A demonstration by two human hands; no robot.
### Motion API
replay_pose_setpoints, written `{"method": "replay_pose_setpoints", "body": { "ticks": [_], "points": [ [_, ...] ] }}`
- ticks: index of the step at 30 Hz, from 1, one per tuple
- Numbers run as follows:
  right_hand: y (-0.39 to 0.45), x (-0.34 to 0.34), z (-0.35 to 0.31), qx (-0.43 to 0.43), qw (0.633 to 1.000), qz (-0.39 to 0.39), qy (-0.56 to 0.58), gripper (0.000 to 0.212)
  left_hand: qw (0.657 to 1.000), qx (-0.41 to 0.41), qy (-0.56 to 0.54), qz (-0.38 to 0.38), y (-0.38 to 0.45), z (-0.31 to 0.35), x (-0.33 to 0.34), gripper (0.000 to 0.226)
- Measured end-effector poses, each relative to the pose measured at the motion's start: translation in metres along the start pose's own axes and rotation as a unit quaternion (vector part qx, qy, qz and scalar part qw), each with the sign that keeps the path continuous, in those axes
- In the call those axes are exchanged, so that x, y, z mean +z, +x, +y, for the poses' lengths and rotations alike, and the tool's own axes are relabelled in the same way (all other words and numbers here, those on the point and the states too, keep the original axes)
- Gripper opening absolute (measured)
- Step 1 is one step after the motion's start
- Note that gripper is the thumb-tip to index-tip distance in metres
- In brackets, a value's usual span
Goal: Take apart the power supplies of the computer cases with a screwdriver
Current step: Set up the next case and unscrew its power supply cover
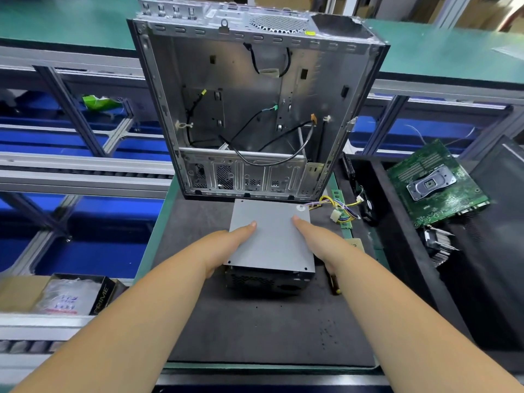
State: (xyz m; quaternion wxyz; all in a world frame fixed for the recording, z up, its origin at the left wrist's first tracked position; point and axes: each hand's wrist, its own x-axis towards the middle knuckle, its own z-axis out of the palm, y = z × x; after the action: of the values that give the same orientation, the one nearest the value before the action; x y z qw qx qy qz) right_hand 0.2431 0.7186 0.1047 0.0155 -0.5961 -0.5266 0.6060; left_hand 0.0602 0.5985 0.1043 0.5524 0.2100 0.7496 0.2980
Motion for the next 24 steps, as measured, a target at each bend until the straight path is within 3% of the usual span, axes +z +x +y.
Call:
{"method": "replay_pose_setpoints", "body": {
  "ticks": [5,9,12,14,17,22,24],
  "points": [
    [-0.010,-0.005,-0.011,-0.009,1.000,-0.008,0.009,0.059,1.000,0.018,-0.014,-0.001,-0.003,0.006,-0.006,0.083],
    [-0.024,-0.014,-0.021,-0.050,0.999,0.008,0.020,0.045,0.998,0.039,-0.053,0.002,-0.011,0.013,-0.012,0.099],
    [-0.035,-0.019,-0.030,-0.102,0.994,0.003,0.038,0.034,0.993,0.064,-0.098,0.004,-0.016,0.016,-0.023,0.098],
    [-0.045,-0.019,-0.040,-0.127,0.991,0.006,0.045,0.040,0.988,0.082,-0.126,0.012,-0.019,0.016,-0.033,0.097],
    [-0.063,-0.008,-0.059,-0.177,0.983,0.031,0.029,0.070,0.976,0.122,-0.180,0.004,-0.022,0.013,-0.048,0.072],
    [-0.084,0.030,-0.081,-0.332,0.938,0.098,-0.020,0.055,0.943,0.203,-0.263,-0.009,-0.023,-0.002,-0.069,0.033],
    [-0.088,0.051,-0.086,-0.385,0.903,0.161,-0.105,0.074,0.947,0.204,-0.244,0.033,-0.022,-0.009,-0.078,0.027]
  ]
}}
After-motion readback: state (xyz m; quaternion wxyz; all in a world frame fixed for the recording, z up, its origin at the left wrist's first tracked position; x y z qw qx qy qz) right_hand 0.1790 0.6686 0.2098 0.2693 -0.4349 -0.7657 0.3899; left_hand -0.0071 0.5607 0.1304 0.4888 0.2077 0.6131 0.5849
